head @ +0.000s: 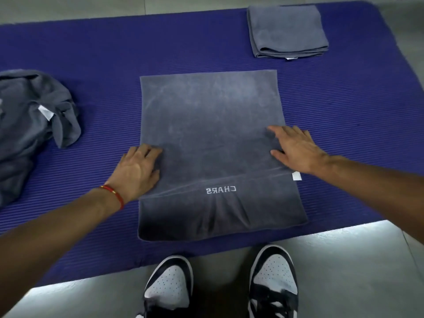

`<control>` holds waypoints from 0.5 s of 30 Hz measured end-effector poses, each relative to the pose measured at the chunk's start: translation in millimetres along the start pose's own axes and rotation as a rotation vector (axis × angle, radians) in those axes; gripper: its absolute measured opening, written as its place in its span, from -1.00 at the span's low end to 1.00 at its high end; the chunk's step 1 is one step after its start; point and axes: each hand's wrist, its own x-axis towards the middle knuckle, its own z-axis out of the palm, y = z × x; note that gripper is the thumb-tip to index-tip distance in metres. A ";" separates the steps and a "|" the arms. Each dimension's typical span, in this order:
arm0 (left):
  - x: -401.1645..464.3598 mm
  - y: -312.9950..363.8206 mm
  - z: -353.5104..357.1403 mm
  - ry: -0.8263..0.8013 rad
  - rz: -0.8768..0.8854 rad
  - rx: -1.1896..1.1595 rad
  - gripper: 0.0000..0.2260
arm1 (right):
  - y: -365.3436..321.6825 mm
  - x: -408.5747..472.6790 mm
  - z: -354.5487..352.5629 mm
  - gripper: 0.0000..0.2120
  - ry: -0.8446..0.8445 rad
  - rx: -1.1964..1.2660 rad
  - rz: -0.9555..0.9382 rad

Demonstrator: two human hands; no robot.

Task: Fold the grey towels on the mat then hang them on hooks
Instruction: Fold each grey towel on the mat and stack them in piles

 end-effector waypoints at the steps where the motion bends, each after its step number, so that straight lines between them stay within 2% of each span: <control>1: 0.0 -3.7 -2.6 -0.043 -0.008 -0.038 -0.43 | 2.8 -2.0 0.7 -0.40 0.013 0.097 0.005; 3: -0.4 -5.7 -14.0 -0.109 -0.064 -0.155 -0.46 | 7.7 -8.9 1.4 -0.62 0.030 0.281 0.062; 5: -6.0 -5.0 -22.1 -0.186 -0.094 -0.233 -0.71 | 13.4 -20.4 1.9 -0.80 -0.014 0.395 0.116; 6: -13.2 -3.4 -24.3 -0.194 -0.092 -0.266 -0.82 | 17.6 -27.5 1.8 -0.84 -0.044 0.460 0.118; 8: -34.3 2.6 -25.0 -0.111 -0.039 -0.360 -0.80 | 24.0 -46.4 -4.2 -0.78 -0.077 0.559 0.089; 10: -60.6 7.7 -18.2 -0.025 0.092 -0.413 -0.80 | 33.0 -68.5 -4.0 -0.67 -0.073 0.471 0.000; 11: -74.5 9.4 -11.5 -0.034 0.166 -0.413 -0.81 | 37.6 -80.5 -1.0 -0.70 -0.081 0.394 -0.059; 13: -97.5 5.6 6.2 -0.090 0.339 -0.290 -0.81 | 48.4 -103.3 13.1 -0.88 -0.115 0.220 -0.270; 15: -112.5 -0.7 21.8 -0.101 0.451 -0.127 -0.86 | 56.3 -116.3 25.6 -0.83 -0.148 -0.001 -0.385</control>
